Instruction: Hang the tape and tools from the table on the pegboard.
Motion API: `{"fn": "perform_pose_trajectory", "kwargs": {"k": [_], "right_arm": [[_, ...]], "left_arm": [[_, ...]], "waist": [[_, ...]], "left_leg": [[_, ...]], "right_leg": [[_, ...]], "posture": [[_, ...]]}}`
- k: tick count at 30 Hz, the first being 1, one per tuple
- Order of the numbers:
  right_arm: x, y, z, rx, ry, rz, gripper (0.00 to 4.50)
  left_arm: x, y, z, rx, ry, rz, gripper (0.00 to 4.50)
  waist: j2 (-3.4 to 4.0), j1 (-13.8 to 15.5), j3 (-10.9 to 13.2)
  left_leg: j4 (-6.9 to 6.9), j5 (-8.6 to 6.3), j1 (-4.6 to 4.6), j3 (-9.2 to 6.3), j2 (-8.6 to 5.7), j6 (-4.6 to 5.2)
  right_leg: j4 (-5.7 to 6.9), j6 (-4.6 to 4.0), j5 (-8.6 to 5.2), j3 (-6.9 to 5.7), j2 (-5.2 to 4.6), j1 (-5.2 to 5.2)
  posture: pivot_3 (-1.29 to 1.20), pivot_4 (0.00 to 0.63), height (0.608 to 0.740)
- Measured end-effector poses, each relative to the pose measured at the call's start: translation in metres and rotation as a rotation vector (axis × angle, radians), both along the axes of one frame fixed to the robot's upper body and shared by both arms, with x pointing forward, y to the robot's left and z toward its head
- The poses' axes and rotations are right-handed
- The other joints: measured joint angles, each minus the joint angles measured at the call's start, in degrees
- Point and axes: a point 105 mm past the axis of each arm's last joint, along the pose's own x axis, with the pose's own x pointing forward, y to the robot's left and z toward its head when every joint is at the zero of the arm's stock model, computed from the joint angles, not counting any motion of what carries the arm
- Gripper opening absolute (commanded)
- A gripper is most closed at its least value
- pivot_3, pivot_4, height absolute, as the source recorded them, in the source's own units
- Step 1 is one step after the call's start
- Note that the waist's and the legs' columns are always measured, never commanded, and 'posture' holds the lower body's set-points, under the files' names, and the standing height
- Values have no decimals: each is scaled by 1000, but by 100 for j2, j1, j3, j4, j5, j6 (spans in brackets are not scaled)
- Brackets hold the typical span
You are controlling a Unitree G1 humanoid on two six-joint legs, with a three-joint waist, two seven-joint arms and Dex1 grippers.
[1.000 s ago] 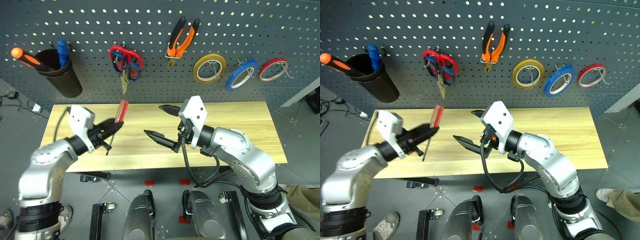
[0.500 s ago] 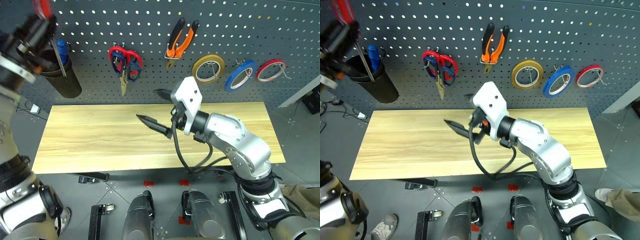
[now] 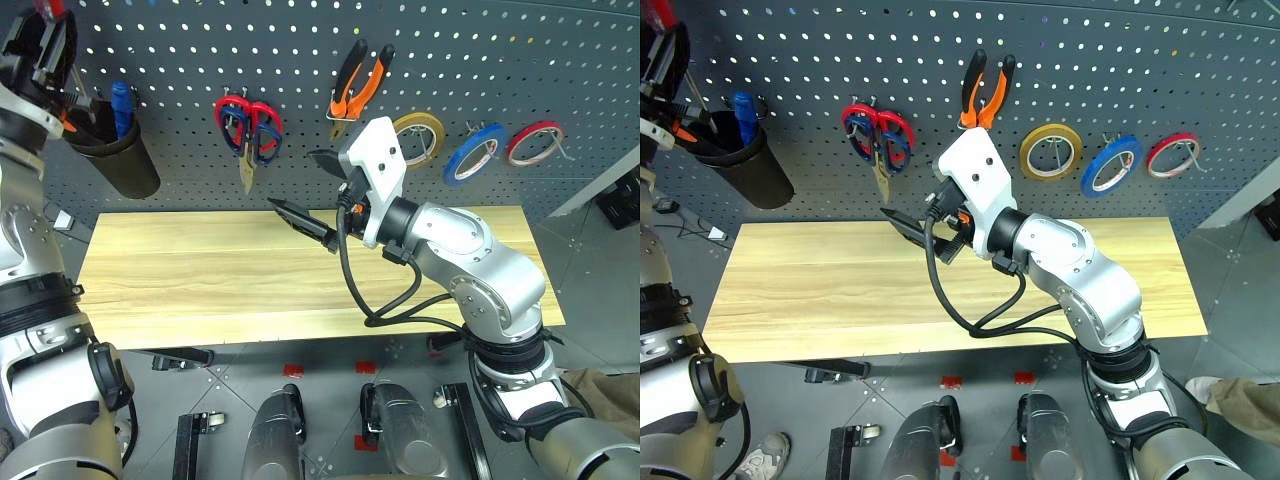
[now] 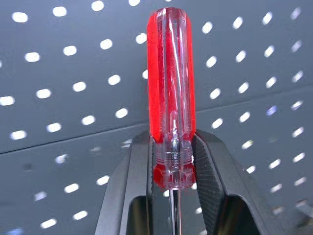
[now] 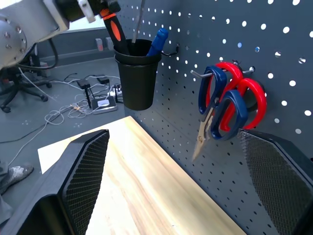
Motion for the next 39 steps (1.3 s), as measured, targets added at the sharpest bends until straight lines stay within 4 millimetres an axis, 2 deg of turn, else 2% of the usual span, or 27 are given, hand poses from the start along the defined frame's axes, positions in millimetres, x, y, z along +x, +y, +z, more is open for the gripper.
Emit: {"fn": "perform_pose_trajectory", "kwargs": {"k": [5, 10, 15, 17, 20, 23, 24, 27, 30, 32, 34, 37, 39], "right_arm": [[-2, 4, 2, 22, 3, 16, 4500], [-4, 5, 6, 35, -4, 28, 4500], [-4, 4, 5, 31, -7, 32, 4500], [-4, 4, 5, 31, -10, 31, 4500], [-2, 1, 2, 27, -5, 23, 4500], [0, -3, -7, 21, 15, 13, 4500], [2, -4, -8, 16, 16, 9, 4500], [5, -10, -16, -5, 10, -14, 4500], [12, -20, -32, -46, 32, -51, 4500], [13, -23, -37, -55, 43, -63, 4500], [14, -27, -43, -60, 54, -77, 4500], [15, -31, -55, -53, 93, -99, 4500], [15, -33, -62, -34, 106, -125, 4500]], "left_arm": [[3, 1, -11, 62, 2, 60, 731], [10, 5, -33, 6, 39, 85, 2229], [4, 7, -25, -22, -17, 126, 3738], [-1, 0, -21, -14, -44, 121, 3738], [-10, -30, -21, 33, -62, 45, 3738], [-13, -63, -37, 111, 8, -49, 3738], [-14, -68, -44, 121, 35, -62, 3738], [-12, -65, -75, 74, 130, -47, 3738], [-15, -44, -112, -31, 246, 31, 3738], [-21, -28, -127, -66, 300, 91, 3738], [-29, -20, -144, -71, 367, 127, 3738], [-31, -29, -176, -77, 523, 116, 3738], [-30, -38, -191, -82, 592, 107, 3738]], "waist": [[-6, -21, -74], [-12, -53, -126], [-16, -67, -136], [-15, -72, -141], [-18, -73, -170], [-8, -86, -242], [-6, -93, -256], [3, -130, -298], [3, -144, -313], [3, -143, -313], [4, -125, -335], [4, -47, -399], [0, 9, -437]], "left_leg": [[1, 0, 0, 1, 0, 0], [11, 1, 0, -2, 0, 1], [16, 1, 2, -5, 0, 2], [19, 2, 2, -4, 0, 2], [19, 2, 1, -3, -2, 2], [18, 2, 4, -2, -2, 2], [18, 2, 9, 0, -1, 2], [18, 2, 20, 0, 0, 3], [19, 5, 27, -4, 3, -1], [19, 10, 28, -8, 4, -5], [19, 11, 27, -9, 2, -5], [21, 13, 27, -11, 0, -3], [23, 14, 26, -12, 0, -1]], "right_leg": [[2, 0, 0, 0, 0, 0], [17, -1, 1, 0, 0, 1], [35, -1, 1, 2, -2, 1], [38, -1, 1, 4, -2, 1], [38, -1, 1, 7, -4, 1], [39, -1, 1, 11, -3, 1], [45, -1, 1, 13, -2, 1], [62, -1, 1, 20, 0, 2], [82, -3, 1, 23, 3, 0], [88, -7, 3, 21, 4, 0], [87, -9, 4, 22, 3, 0], [85, -9, 4, 19, 1, 5], [84, -9, 5, 18, 1, 6]], "posture": [[-218, 190, 740], [-221, 189, 740], [-219, 187, 740], [-219, 186, 740], [-212, 182, 740], [-201, 179, 740], [-194, 177, 740], [-194, 176, 740], [-191, 178, 740], [-187, 177, 740], [-177, 171, 740], [-175, 165, 740], [-170, 150, 740]]}}
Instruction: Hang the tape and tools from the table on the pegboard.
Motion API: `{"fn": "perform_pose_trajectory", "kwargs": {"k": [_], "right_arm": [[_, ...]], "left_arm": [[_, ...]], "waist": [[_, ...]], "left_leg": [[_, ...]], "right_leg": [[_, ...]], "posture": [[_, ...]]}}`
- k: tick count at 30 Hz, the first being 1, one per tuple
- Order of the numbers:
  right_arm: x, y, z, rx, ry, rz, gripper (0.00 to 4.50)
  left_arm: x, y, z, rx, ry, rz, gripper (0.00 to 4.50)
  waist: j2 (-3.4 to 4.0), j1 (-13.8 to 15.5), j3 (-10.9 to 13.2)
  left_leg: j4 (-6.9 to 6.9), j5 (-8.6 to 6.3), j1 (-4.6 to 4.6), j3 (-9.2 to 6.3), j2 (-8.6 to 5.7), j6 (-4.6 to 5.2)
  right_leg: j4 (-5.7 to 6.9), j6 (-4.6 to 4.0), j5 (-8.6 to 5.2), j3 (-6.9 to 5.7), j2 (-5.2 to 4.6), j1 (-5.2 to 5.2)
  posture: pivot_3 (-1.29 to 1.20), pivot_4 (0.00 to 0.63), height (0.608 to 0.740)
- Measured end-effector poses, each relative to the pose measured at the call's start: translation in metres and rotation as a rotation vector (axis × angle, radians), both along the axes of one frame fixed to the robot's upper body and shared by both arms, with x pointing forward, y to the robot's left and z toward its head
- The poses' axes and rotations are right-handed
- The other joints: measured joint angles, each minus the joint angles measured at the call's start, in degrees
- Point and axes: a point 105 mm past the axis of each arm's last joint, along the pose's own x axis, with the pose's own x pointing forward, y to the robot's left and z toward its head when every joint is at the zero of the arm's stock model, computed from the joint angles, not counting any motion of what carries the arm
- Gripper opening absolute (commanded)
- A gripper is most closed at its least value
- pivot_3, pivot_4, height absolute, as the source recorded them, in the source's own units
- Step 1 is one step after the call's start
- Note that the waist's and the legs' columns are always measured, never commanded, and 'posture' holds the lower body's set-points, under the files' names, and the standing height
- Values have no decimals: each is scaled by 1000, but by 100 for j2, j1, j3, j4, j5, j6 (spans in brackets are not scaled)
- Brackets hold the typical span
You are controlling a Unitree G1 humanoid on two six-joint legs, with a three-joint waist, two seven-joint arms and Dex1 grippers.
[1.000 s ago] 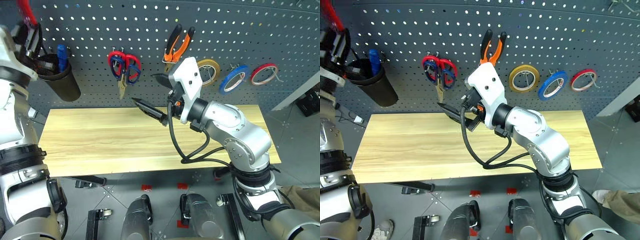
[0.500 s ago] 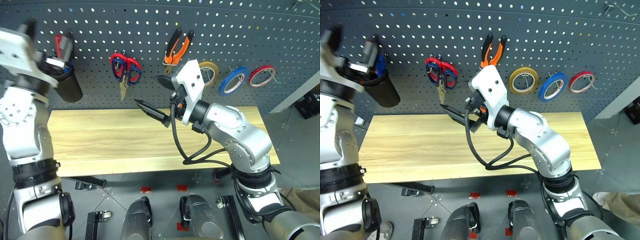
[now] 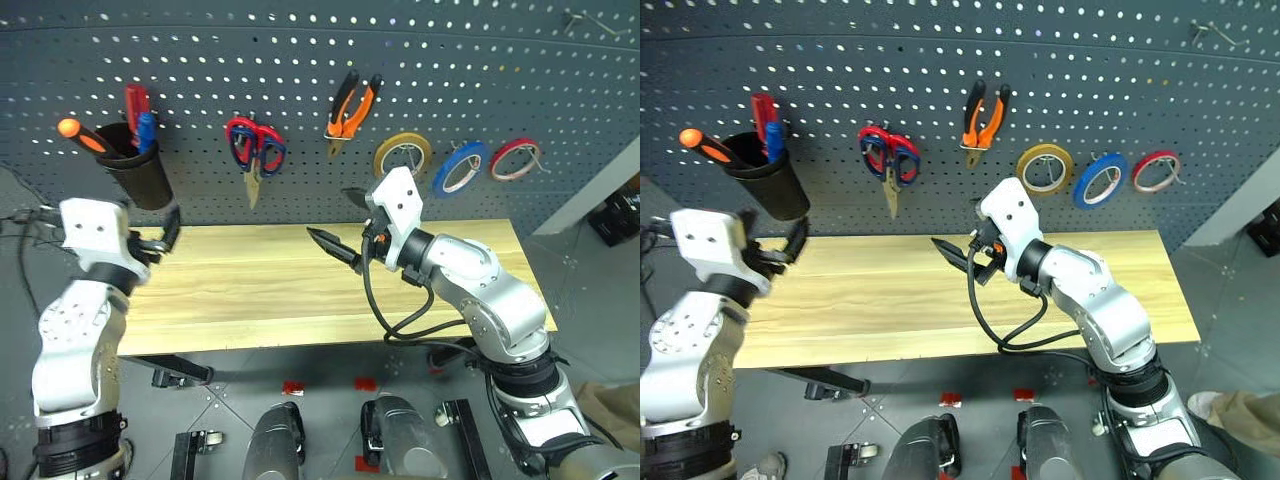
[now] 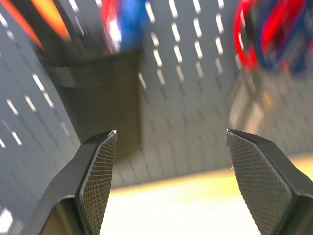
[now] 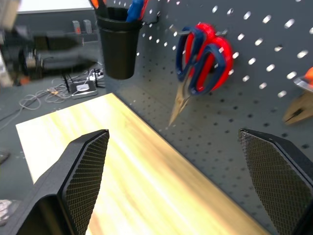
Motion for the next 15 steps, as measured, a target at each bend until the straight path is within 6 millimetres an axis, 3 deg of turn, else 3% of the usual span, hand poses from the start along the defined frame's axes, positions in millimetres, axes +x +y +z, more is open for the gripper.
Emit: {"fn": "perform_pose_trajectory", "kwargs": {"k": [2, 6, 11, 15], "right_arm": [[3, -9, -14, -15, 1, -50, 4500], [16, -47, -59, -43, 22, -227, 4500], [28, -81, -87, -53, -19, -383, 4500], [32, -112, -119, -37, 51, -480, 4500]], "left_arm": [[-1, -4, -13, -19, 53, 16, 3738], [-5, -4, -26, -108, 75, 40, 3738], [-8, 6, -30, -154, 49, 102, 3738], [-16, 16, -49, -189, 68, 162, 3738]], "waist": [[3, 33, -74], [1, 37, -170], [39, 8, -294], [42, 8, -399]], "left_leg": [[1, 0, 0, 1, -2, 1], [1, 1, 3, 2, -1, 1], [-5, 16, 15, 3, 1, -6], [-10, 18, 26, 5, 0, -1]], "right_leg": [[-4, 0, 0, 1, -1, 2], [-1, -8, 5, 3, 2, 3], [3, -22, 14, 10, 10, 4], [3, -22, 14, 13, 11, 12]], "posture": [[-168, 145, 740], [-166, 126, 740], [-158, 101, 740], [-153, 85, 740]]}}
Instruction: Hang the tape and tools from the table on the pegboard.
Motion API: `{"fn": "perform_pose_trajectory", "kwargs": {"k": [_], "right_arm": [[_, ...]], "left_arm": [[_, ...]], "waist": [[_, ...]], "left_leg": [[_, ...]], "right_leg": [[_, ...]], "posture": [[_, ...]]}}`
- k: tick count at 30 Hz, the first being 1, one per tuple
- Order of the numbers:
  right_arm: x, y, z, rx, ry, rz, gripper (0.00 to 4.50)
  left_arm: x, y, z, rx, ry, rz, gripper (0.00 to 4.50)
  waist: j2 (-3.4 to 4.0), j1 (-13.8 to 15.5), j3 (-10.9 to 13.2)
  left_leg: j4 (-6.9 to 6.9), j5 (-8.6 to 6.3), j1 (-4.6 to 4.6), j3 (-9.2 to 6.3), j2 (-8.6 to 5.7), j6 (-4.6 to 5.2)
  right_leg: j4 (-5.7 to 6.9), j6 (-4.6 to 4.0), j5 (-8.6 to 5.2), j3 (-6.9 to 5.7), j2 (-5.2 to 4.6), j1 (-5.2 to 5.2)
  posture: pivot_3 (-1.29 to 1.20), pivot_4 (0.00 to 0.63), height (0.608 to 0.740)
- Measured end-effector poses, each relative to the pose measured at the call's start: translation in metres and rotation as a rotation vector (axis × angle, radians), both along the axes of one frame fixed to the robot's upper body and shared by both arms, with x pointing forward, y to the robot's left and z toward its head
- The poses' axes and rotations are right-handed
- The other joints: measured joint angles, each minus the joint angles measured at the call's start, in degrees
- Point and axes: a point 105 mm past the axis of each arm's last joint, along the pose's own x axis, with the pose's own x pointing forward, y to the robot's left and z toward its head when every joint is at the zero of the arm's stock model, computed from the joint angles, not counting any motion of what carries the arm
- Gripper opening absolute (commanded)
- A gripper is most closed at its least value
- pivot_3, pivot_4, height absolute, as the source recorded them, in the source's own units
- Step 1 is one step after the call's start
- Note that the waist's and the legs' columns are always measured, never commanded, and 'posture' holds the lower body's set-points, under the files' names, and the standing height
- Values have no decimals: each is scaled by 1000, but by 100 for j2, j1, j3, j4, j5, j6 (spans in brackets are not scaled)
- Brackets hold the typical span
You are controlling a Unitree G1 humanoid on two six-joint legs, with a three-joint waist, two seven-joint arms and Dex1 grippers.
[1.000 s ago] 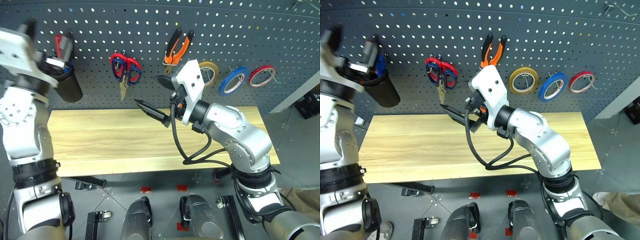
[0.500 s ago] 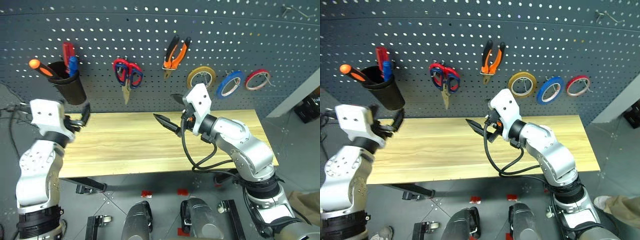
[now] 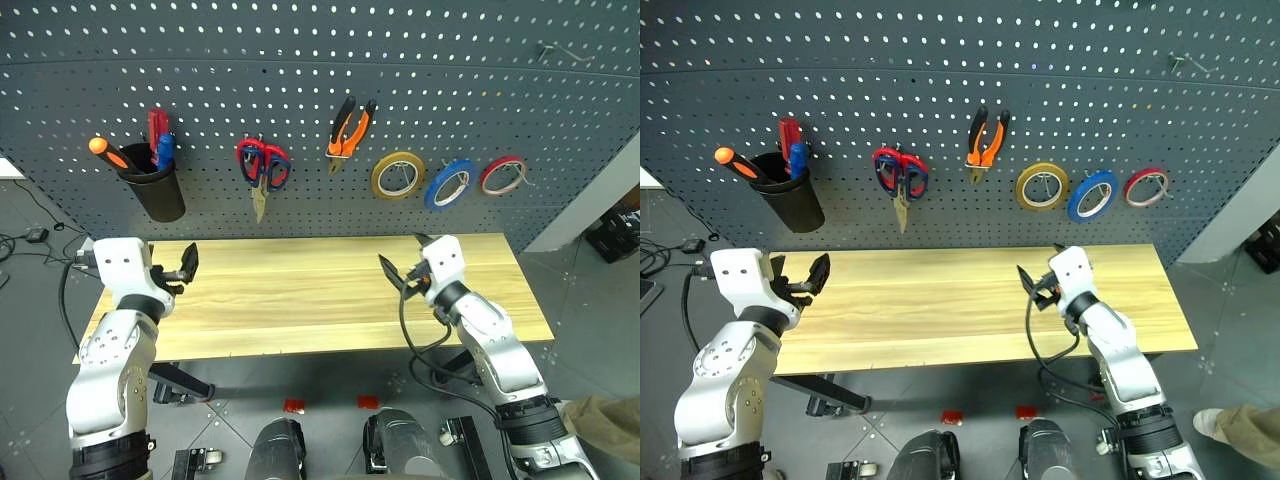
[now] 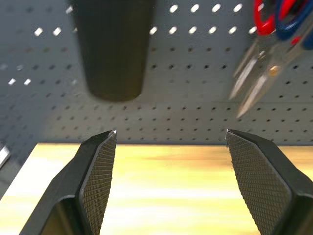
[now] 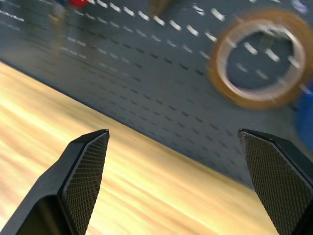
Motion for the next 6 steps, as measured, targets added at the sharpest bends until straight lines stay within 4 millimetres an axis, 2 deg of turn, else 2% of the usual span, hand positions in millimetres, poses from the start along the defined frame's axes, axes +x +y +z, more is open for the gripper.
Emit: {"fn": "perform_pose_trajectory", "kwargs": {"k": [6], "right_arm": [[7, -21, -23, 109, 88, -93, 4500]], "left_arm": [[-12, 12, -27, -28, 55, 63, 3738]], "waist": [[19, -5, -176]], "left_leg": [[-1, -5, 12, 0, 2, 13]], "right_leg": [[0, -4, 3, 5, 6, 10]], "posture": [[-130, 61, 740]]}}
